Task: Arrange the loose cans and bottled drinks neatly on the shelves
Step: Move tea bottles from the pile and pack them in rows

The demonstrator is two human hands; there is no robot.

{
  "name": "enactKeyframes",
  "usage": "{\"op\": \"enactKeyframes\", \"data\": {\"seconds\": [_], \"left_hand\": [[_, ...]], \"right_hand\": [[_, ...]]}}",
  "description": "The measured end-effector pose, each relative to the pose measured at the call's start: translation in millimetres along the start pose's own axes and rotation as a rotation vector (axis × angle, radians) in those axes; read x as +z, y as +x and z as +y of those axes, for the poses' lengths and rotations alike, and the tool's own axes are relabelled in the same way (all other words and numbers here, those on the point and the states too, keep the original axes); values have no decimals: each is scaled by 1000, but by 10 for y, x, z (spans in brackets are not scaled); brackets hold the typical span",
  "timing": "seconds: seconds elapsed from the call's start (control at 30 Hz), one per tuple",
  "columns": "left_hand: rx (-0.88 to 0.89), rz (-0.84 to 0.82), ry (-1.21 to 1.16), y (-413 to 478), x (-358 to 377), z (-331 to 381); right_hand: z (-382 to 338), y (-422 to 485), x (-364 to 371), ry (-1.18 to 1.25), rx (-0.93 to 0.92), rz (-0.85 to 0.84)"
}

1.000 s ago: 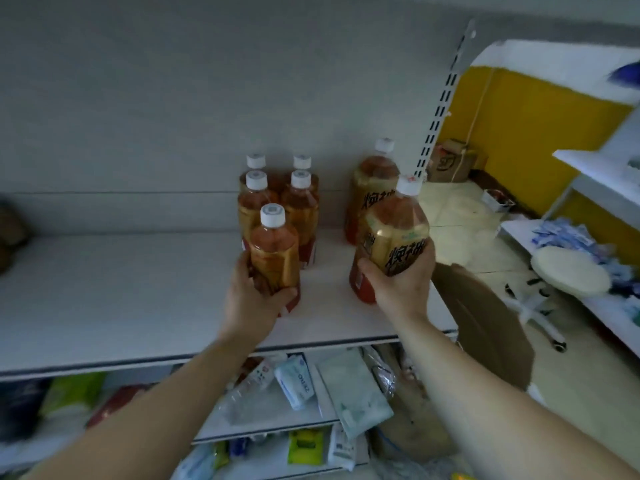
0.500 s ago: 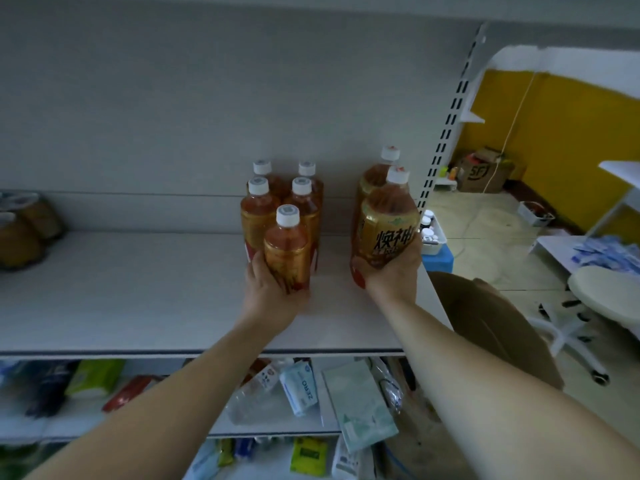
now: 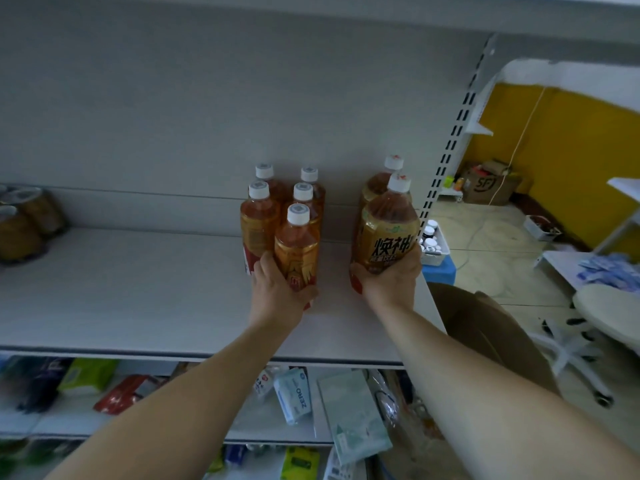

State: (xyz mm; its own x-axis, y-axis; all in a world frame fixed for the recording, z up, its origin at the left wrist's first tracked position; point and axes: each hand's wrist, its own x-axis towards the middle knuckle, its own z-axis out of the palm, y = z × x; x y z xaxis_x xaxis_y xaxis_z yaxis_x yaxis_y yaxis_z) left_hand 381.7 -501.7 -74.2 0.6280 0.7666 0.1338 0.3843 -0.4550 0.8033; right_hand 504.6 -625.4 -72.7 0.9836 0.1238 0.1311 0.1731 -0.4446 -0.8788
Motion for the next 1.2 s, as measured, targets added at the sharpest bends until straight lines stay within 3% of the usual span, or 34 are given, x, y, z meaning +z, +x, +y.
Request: {"op": "enactKeyframes", "data": {"seconds": [0.77, 1.03, 1.2], "left_hand": [[38, -49, 72, -53, -80, 43], [1, -183, 143, -19, -254, 115], [73, -245, 161, 17, -679, 128]], "right_hand": [[-30, -26, -16, -40, 13, 4], [-127, -12, -190, -142, 38, -69], [-420, -33, -404, -259, -127, -3]]}}
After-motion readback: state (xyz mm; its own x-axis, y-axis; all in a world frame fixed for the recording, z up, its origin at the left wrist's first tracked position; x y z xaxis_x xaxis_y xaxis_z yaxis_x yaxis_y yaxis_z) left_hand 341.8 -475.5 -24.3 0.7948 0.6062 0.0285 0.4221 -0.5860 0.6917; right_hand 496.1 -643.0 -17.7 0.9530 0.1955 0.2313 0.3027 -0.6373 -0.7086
